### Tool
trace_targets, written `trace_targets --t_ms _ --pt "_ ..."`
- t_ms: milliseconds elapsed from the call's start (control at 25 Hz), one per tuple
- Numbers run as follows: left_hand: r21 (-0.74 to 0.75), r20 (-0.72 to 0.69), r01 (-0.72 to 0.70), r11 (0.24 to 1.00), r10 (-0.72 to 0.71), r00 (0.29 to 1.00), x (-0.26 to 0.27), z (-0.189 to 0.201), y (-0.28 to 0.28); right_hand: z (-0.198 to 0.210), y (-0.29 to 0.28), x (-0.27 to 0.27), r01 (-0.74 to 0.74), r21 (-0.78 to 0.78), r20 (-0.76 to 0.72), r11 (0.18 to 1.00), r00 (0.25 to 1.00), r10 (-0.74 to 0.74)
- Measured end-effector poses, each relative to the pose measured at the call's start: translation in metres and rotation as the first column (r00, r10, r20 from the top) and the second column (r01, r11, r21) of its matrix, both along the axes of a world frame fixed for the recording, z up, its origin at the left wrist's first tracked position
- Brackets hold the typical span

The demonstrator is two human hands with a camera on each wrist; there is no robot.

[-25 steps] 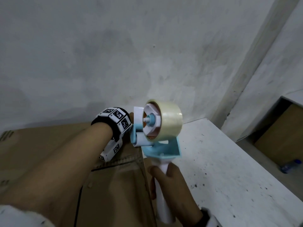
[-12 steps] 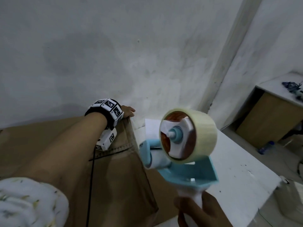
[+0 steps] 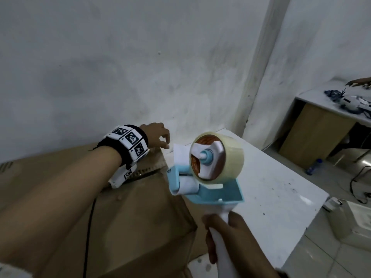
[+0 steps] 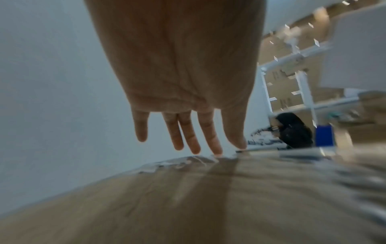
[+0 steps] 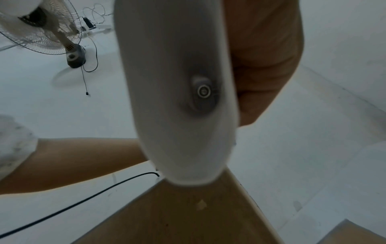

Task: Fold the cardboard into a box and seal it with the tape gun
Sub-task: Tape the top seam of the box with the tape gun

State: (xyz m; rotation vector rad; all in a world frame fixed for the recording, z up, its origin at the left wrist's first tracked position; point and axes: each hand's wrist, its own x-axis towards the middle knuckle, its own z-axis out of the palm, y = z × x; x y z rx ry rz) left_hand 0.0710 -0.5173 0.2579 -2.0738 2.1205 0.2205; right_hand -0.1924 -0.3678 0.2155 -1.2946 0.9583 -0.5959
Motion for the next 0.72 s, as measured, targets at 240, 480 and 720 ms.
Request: trace_targets --t_ms 240,480,720 --pt "0.068 0.073 0.29 0.955 -0.295 0.953 -0.026 -0.01 0.04 -0.013 -0.006 0.003 0.121 -0.013 -0.047 0.993 0.992 -0.121" --pt "0.102 0.305 0.033 0.994 -0.062 0.95 -0.047 -0.026 0.053 -0.01 -0.01 -0.001 0.074 -0.055 -0.016 0.996 0.997 -0.075" --pt "0.005 0.363 -0.107 0.994 0.098 0.927 -0.058 -0.024 0.075 -0.011 0.003 -0.004 -0.011 -0.04 -0.013 0.999 1.0 0.01"
